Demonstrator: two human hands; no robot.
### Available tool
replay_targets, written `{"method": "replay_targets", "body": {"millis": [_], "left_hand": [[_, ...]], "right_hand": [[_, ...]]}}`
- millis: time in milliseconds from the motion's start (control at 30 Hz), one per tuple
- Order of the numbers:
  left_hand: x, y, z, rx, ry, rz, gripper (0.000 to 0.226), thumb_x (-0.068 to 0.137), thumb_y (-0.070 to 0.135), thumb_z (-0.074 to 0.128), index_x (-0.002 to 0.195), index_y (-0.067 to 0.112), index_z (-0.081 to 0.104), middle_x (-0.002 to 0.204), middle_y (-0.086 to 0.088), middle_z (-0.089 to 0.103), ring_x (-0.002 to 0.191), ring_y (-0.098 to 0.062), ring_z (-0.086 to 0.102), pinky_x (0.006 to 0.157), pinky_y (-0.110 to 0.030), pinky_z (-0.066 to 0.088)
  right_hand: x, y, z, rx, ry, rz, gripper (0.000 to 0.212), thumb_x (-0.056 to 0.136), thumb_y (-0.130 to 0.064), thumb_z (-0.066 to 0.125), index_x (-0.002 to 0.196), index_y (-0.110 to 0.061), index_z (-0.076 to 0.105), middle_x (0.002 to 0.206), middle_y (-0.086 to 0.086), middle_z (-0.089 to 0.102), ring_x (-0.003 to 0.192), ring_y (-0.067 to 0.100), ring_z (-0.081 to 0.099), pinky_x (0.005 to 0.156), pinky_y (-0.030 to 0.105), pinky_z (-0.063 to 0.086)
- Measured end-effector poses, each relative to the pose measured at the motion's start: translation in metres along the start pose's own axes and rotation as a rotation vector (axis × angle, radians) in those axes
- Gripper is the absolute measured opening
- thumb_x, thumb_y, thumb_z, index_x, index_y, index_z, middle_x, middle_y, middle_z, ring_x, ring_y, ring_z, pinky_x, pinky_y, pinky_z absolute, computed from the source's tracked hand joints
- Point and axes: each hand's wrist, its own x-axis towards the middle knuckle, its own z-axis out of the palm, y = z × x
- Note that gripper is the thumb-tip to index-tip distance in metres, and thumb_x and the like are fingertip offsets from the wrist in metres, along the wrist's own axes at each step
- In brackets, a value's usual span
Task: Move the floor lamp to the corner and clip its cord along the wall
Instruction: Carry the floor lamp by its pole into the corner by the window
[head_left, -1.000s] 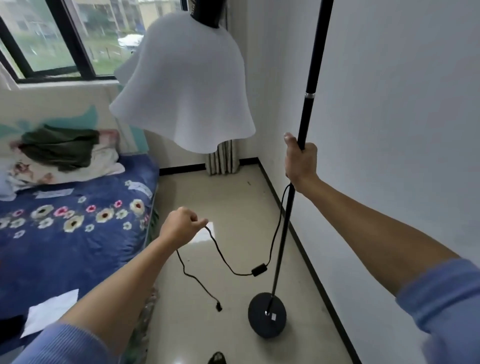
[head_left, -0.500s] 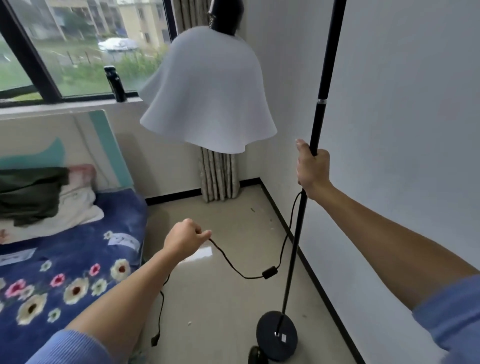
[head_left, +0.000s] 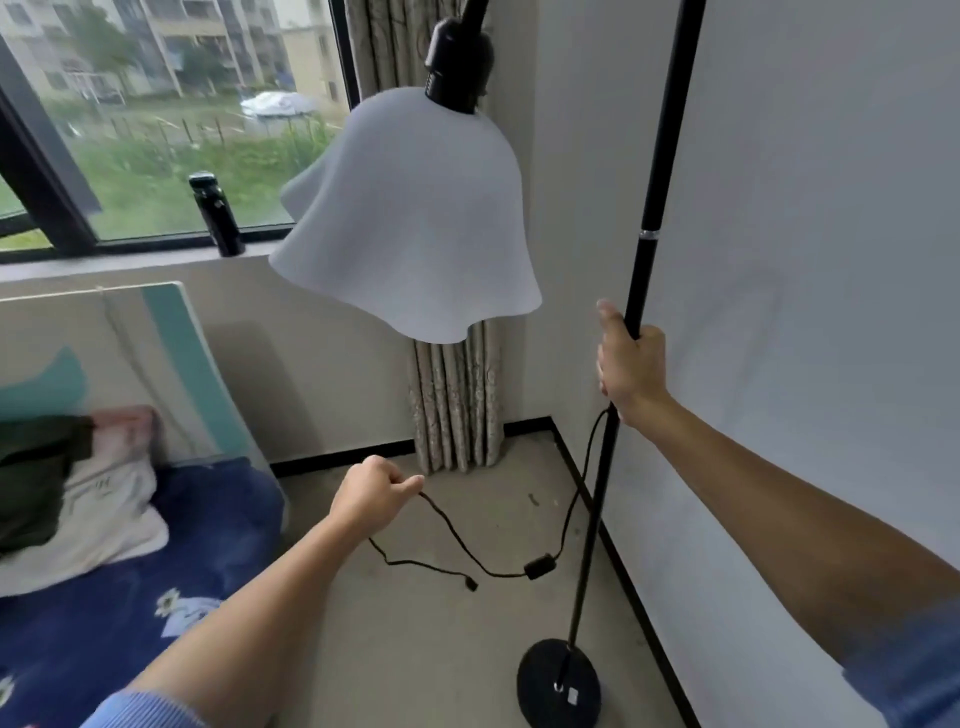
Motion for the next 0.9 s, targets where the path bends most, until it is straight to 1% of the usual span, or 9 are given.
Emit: {"method": "replay_targets", "body": {"millis": [133,200,267,367,467,600,733,833,900], "left_hand": [[0.095,0.009,0.007,-0.006,0.002,0.011,0.057,0.079,0.041,0.067,0.04,0.012,0.036,0.039,0.002,0.037,0.044,-0.018,0.037,0.049,-0.028,0.031],[0.144,0.011,0.013,-0.021,-0.009,0.011,0.06,0.078,0.039,0.067,0.033,0.012,0.038,0.031,0.004,0.033,0.039,-0.014,0.035,0.044,-0.025,0.027],[0.192,0.014,0.015,-0.024,-0.044,0.01,0.058,0.078,0.04,0.067,0.031,0.014,0.045,0.026,0.003,0.032,0.036,-0.011,0.034,0.04,-0.023,0.026],[0.259,0.026,0.012,-0.018,-0.068,0.022,0.055,0.08,0.041,0.066,0.04,0.012,0.041,0.032,0.004,0.033,0.038,-0.013,0.034,0.042,-0.026,0.027],[0.318,0.041,0.008,0.005,-0.086,0.039,0.058,0.081,0.041,0.065,0.041,0.013,0.034,0.038,0.002,0.032,0.041,-0.017,0.033,0.044,-0.028,0.027],[0.386,0.057,0.006,0.012,-0.062,0.048,0.06,0.082,0.04,0.065,0.041,0.013,0.03,0.038,0.002,0.03,0.041,-0.017,0.031,0.045,-0.029,0.028],[0.449,0.068,0.012,0.025,-0.036,0.014,0.054,0.082,0.04,0.064,0.043,0.012,0.039,0.046,-0.005,0.041,0.05,-0.023,0.04,0.051,-0.03,0.033],[0.496,0.08,0.021,0.016,-0.014,-0.028,0.053,0.083,0.038,0.064,0.043,0.012,0.039,0.048,-0.007,0.041,0.054,-0.026,0.041,0.054,-0.031,0.034],[0.524,0.09,0.027,0.036,-0.026,-0.055,0.048,0.083,0.039,0.063,0.047,0.013,0.045,0.05,-0.007,0.043,0.055,-0.026,0.043,0.055,-0.031,0.034]], "right_hand": [[0.078,0.019,0.033,0.016,0.016,-0.022,0.058,0.092,-0.043,0.056,0.051,-0.022,0.019,0.044,-0.002,0.02,0.039,0.016,0.018,0.045,0.031,0.017],[0.117,0.033,0.053,0.016,0.006,-0.022,0.057,0.094,-0.04,0.055,0.052,-0.021,0.02,0.045,0.0,0.019,0.04,0.017,0.018,0.046,0.033,0.016],[0.156,0.044,0.073,0.032,-0.008,-0.006,0.056,0.096,-0.035,0.054,0.053,-0.021,0.02,0.048,0.002,0.02,0.042,0.016,0.018,0.047,0.036,0.015],[0.213,0.051,0.1,0.061,-0.006,0.023,0.056,0.097,-0.03,0.054,0.053,-0.02,0.02,0.045,0.001,0.021,0.04,0.015,0.017,0.048,0.038,0.012],[0.267,0.053,0.119,0.084,-0.009,0.031,0.055,0.098,-0.029,0.053,0.054,-0.021,0.02,0.037,-0.008,0.021,0.035,0.013,0.017,0.047,0.037,0.011],[0.345,0.064,0.143,0.069,-0.043,-0.021,0.057,0.097,-0.032,0.052,0.052,-0.019,0.019,0.041,-0.002,0.02,0.04,0.015,0.018,0.047,0.041,0.013],[0.421,0.09,0.168,0.077,-0.101,-0.016,0.057,0.095,-0.036,0.053,0.051,-0.02,0.02,0.04,-0.004,0.021,0.037,0.016,0.018,0.043,0.034,0.015],[0.48,0.113,0.182,0.084,-0.117,0.0,0.054,0.092,-0.036,0.054,0.05,-0.022,0.022,0.042,-0.003,0.023,0.037,0.015,0.019,0.042,0.028,0.017],[0.517,0.129,0.189,0.11,-0.125,0.031,0.054,0.092,-0.035,0.056,0.049,-0.024,0.024,0.044,-0.004,0.024,0.037,0.012,0.02,0.042,0.025,0.017]]}}
